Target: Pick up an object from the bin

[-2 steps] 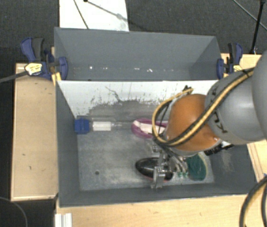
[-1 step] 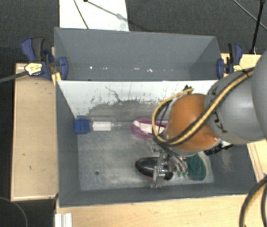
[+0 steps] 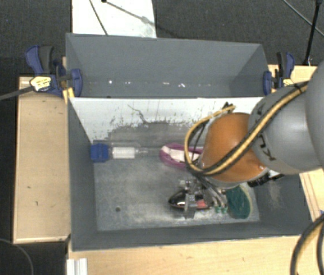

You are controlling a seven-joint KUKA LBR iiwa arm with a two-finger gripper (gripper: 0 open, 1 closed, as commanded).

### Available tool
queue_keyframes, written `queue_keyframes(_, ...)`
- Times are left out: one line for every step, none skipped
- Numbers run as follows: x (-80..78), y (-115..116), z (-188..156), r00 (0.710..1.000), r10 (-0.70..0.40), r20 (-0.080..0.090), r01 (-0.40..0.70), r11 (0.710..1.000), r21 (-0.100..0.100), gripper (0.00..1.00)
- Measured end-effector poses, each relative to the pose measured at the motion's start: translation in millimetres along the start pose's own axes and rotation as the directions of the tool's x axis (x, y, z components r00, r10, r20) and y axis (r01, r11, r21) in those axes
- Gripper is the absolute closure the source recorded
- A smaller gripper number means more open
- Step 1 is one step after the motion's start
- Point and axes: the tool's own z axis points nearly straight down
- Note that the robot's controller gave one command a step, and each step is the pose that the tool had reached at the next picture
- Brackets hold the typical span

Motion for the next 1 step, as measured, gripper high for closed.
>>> queue_keyframes(-3.1, 0.2, -99.3, 1.0, 0.008, 0.002, -0.008, 1.0, 0.001, 1.0)
